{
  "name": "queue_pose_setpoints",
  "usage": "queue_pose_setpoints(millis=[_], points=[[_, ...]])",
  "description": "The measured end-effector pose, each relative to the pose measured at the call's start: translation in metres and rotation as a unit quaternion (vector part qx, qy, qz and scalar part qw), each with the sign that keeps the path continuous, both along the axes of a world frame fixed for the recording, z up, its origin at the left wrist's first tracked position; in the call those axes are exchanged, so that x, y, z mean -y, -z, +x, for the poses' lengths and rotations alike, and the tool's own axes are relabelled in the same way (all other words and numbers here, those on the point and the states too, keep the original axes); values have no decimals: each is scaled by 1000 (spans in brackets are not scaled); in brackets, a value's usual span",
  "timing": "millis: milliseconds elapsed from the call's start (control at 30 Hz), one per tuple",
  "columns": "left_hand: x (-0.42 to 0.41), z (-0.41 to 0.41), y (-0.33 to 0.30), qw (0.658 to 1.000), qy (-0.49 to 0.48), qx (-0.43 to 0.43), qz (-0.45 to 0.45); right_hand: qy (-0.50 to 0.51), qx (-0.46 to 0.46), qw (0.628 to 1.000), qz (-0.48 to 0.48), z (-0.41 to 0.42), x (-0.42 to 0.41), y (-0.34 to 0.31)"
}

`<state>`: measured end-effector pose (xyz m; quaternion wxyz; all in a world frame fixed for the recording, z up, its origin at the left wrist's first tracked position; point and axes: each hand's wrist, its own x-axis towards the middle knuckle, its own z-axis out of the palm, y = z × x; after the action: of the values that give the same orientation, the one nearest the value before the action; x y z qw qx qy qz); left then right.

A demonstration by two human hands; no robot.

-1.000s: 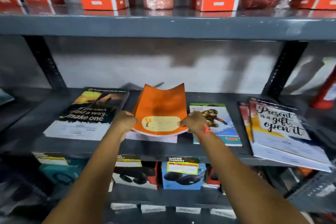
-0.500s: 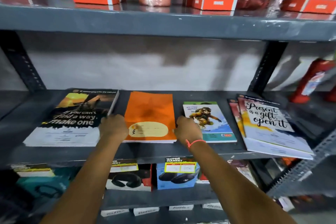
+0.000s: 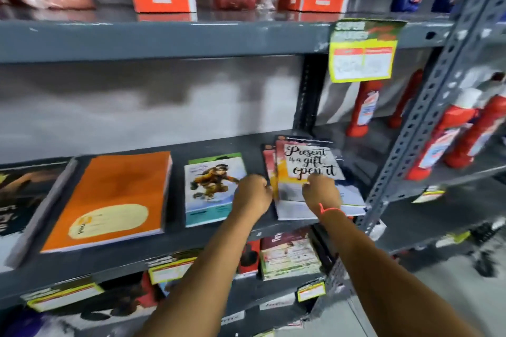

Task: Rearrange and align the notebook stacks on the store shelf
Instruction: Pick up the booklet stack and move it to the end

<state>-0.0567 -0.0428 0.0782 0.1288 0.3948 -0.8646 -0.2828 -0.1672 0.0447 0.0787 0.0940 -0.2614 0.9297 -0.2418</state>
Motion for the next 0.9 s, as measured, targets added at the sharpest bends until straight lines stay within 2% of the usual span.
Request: queue_pose_setpoints(millis=[100,233,467,567,667,767,833,900], points=[[-22,-39,10,998,-7,44,40,39,31,998,39,-41,-29,14],[-28,-67,19,994,-38,91,50,54,37,996,58,-75,-50,32],[-33,-85,23,989,-64,129,0,41,91,993,70,-91,-50,30],[-33,-88,23,988,-77,133,-10,49,68,994,71,-95,-51,26],[-30,-89,23,988,-102,114,17,54,24,995,75,-91,-52,25],[-26,-87,21,983,-150,60,91,52,-14,996,75,-88,-52,23],[-25,-87,18,976,-174,9,130,61,-7,997,51,-89,-50,21],[-26,-86,12,971,-186,-34,144,85,33,996,-21,-92,-46,17]])
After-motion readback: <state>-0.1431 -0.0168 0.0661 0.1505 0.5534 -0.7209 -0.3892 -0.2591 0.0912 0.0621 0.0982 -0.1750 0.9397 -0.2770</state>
